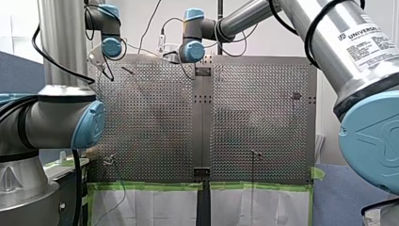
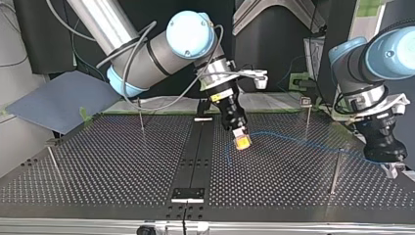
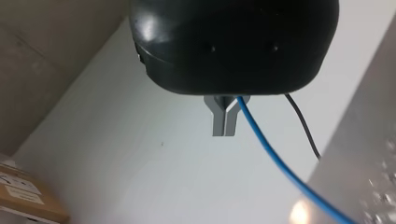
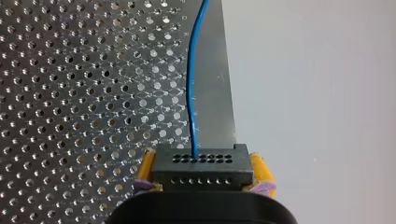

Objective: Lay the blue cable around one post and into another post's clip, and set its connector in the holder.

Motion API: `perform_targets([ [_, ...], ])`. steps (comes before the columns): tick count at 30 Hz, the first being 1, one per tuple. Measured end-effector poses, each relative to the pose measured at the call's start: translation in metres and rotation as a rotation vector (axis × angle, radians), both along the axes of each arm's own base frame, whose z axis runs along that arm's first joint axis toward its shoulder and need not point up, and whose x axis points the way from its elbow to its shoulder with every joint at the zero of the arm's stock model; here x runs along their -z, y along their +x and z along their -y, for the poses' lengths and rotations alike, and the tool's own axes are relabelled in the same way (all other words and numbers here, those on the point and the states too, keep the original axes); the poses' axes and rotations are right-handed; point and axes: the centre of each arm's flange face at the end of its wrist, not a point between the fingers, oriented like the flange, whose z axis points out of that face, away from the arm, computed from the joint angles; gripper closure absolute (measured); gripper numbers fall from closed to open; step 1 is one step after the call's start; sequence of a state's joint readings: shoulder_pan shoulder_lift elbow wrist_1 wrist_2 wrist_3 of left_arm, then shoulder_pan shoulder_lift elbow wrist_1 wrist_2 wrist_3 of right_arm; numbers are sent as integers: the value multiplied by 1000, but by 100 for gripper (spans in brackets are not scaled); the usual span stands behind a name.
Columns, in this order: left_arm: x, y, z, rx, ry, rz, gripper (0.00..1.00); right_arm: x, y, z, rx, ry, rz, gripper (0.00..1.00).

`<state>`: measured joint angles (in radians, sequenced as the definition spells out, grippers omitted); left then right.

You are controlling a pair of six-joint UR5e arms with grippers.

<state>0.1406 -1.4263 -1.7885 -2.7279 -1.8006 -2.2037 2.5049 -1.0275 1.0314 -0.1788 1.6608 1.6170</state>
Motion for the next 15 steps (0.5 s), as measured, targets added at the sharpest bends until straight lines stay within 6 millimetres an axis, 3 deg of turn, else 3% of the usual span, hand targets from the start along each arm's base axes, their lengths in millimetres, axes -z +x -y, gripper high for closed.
perform_targets([
  [5,18,16,-18,-5,21,-45,100,-10,6,5,3,-13,15,100],
  [15,45,39,-34,7,37,-93,100,-42,7,19,27,-53,70,100],
])
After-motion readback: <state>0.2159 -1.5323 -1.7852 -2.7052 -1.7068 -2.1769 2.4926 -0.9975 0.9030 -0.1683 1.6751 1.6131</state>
